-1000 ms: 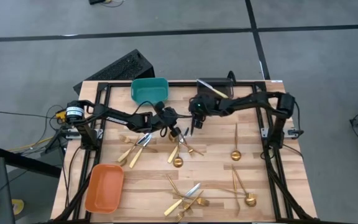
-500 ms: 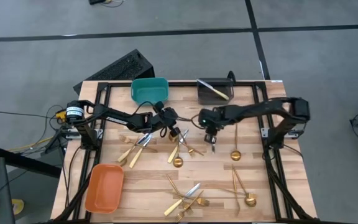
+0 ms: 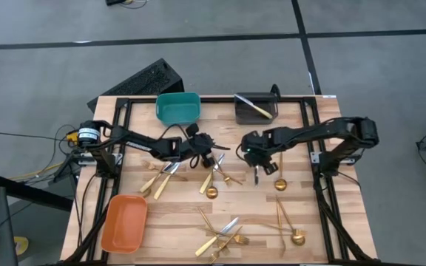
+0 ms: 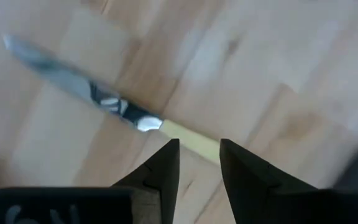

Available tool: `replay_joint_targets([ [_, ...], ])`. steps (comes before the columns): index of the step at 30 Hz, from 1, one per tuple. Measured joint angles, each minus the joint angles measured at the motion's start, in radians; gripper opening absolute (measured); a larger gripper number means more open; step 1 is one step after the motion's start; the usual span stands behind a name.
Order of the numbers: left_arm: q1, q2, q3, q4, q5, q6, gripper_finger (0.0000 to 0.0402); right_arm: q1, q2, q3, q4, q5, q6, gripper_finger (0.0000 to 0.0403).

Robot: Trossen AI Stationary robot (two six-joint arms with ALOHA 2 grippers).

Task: Sort silverware by color (type)
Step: Put the yellow knife into the black bin

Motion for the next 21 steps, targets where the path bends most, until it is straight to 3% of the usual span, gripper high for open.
replay_joint_targets([
  [4, -0.021, 0.000, 0.000, -0.001, -0.032, 0.038, 0.0049, 0.007, 0.073, 0.000, -0.012, 0.019, -0.153, 0.0161],
  [11, -0.025, 0.000, 0.000, -0.015, -0.036, 0.055, 0.0049, 0.034, 0.181, 0.003, 0.005, 0.188, -0.341, 0.0180],
  [16, -0.024, 0.000, 0.000, -0.053, -0.072, 0.055, 0.0049, 0.029, 0.229, 0.007, -0.001, 0.177, -0.298, 0.0167],
  [21, -0.025, 0.000, 0.000, -0.097, -0.114, 0.031, 0.0049, -0.020, 0.211, 0.010, -0.022, 0.086, -0.088, 0.0105],
])
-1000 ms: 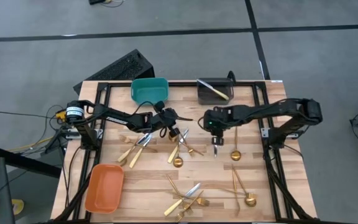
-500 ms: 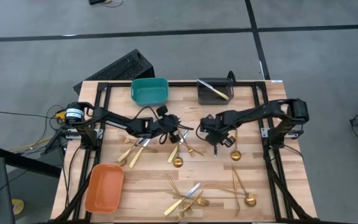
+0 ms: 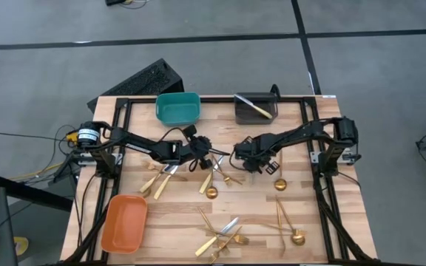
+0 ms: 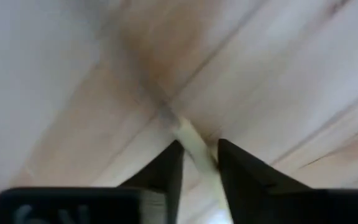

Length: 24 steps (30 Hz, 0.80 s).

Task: Sort silverware by color (type)
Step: Put the yellow knife into the black bin

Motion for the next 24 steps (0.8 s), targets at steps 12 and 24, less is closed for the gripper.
replay_joint_targets([
  [12, 0.000, -0.058, -0.001, -0.059, -0.002, -0.033, 0.0049, -0.191, -0.253, -0.005, 0.027, -0.148, 0.322, 0.0050],
  [24, 0.049, -0.327, -0.338, 0.431, 0.146, 0.011, 0.0031, -0.377, -0.571, -0.002, 0.279, -0.059, 0.571, 0.0050],
])
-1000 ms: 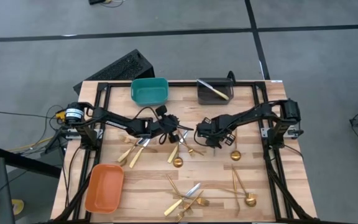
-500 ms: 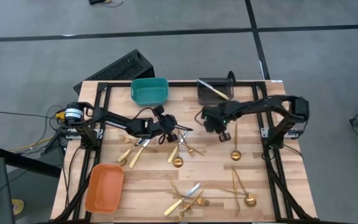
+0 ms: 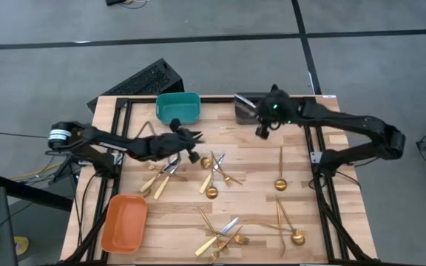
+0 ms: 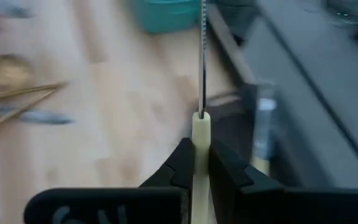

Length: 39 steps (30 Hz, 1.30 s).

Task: Sort silverware by color (type)
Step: Put the yellow knife into the black bin, then put the gold spoon into the green bin

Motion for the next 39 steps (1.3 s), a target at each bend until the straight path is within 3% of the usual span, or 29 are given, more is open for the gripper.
replay_joint_targets([
  [3, 0.016, -0.029, -0.120, 0.186, 0.079, -0.052, 0.0028, -0.086, 0.012, 0.000, -0.004, 0.010, -0.002, 0.0050],
  [6, 0.024, -0.029, -0.192, 0.276, 0.077, -0.087, 0.0031, -0.159, 0.058, 0.000, 0.031, -0.009, -0.030, 0.0051],
  [8, 0.023, -0.026, -0.205, 0.278, 0.076, -0.107, 0.0038, -0.196, 0.094, -0.001, 0.050, -0.034, -0.064, 0.0073],
  [14, -0.012, -0.025, -0.206, 0.225, 0.081, -0.136, 0.0075, -0.242, 0.186, -0.001, 0.119, -0.042, -0.119, 0.0190],
  [19, -0.041, -0.025, -0.206, 0.208, 0.043, -0.151, 0.0103, -0.216, 0.162, -0.001, 0.076, -0.047, -0.036, 0.0213],
  [23, -0.059, -0.025, -0.200, 0.214, 0.087, -0.180, 0.0112, -0.126, 0.048, -0.058, 0.083, -0.150, 0.081, 0.0195],
  [26, -0.075, -0.006, -0.176, 0.219, 0.148, -0.197, 0.0114, -0.016, -0.039, -0.150, 0.165, -0.171, 0.176, 0.0180],
  [35, -0.099, 0.174, -0.043, 0.211, 0.144, -0.146, 0.0114, 0.327, -0.136, -0.460, 0.561, -0.136, 0.402, 0.0161],
  [39, -0.101, 0.161, 0.015, 0.054, 0.130, -0.166, 0.0114, 0.476, -0.095, -0.514, 0.672, -0.034, 0.439, 0.0155],
])
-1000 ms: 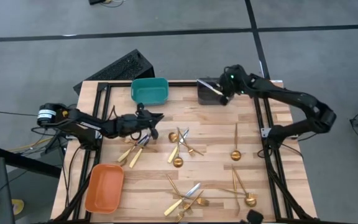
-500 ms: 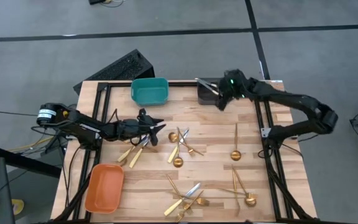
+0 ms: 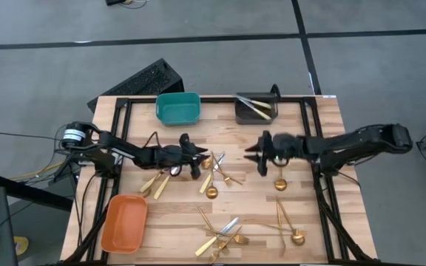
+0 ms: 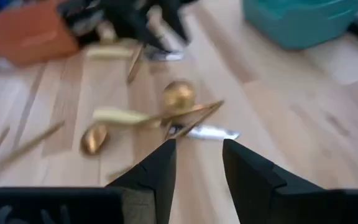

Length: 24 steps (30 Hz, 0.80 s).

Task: Sort silverware by color (type)
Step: Put the gold spoon into the green bin

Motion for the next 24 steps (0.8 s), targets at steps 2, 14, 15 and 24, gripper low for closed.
replay_joint_targets([
  [2, -0.008, -0.048, 0.024, -0.131, -0.001, -0.025, 0.0114, 0.064, 0.023, 0.001, 0.005, 0.089, 0.001, 0.0151],
  [14, -0.199, -0.219, 0.103, -0.784, -0.097, -0.413, 0.0114, 0.180, 0.178, 0.018, 0.236, 0.140, -0.008, 0.0130],
  [15, -0.217, -0.219, 0.103, -0.803, -0.114, -0.461, 0.0114, 0.190, 0.182, 0.022, 0.235, 0.139, 0.020, 0.0125],
  [24, -0.375, -0.210, 0.103, -0.582, -0.302, -0.586, 0.0114, 0.379, 0.161, 0.023, 0.148, 0.257, 0.219, 0.0064],
])
